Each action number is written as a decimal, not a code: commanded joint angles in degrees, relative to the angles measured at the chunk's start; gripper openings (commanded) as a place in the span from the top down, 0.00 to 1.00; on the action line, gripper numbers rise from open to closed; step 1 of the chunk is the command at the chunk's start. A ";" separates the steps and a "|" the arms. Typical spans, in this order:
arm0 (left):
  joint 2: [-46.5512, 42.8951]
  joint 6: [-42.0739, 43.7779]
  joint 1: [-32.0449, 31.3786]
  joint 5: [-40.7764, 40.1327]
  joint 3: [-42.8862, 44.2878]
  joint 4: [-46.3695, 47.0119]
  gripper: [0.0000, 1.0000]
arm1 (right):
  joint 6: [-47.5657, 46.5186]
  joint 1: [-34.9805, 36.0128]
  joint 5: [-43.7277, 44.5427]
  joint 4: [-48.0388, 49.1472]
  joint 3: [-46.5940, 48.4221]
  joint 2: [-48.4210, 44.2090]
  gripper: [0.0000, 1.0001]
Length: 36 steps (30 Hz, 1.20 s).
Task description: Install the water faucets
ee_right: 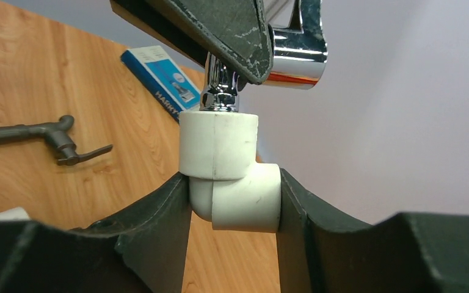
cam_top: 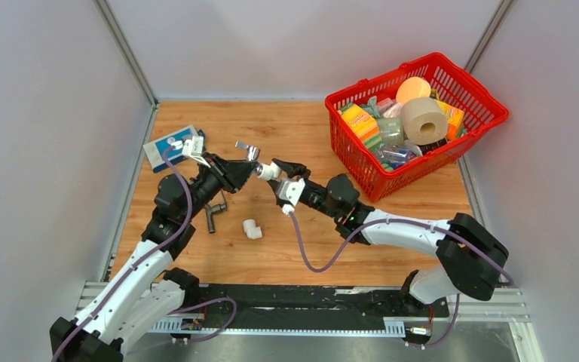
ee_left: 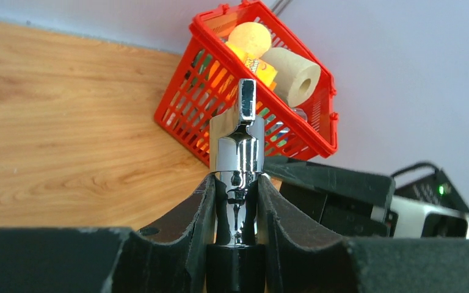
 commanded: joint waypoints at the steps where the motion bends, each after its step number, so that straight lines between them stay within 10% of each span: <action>1: 1.55 12.90 -0.52 13.57 3.90 5.95 1.00 | 14.08 -3.50 -19.38 -10.27 6.60 -3.55 0.88; 10: -0.38 26.35 -0.52 23.17 6.10 3.84 1.00 | 36.22 -12.04 -41.18 -11.16 11.52 -3.03 0.99; 22: -2.31 19.60 -0.52 4.38 3.20 -0.12 1.00 | 30.46 -13.36 -27.24 -12.23 6.09 -11.54 0.40; 36: -1.35 2.29 -0.52 -2.67 2.23 -2.13 1.00 | 19.64 -11.87 -19.93 -4.15 -0.77 -15.24 0.22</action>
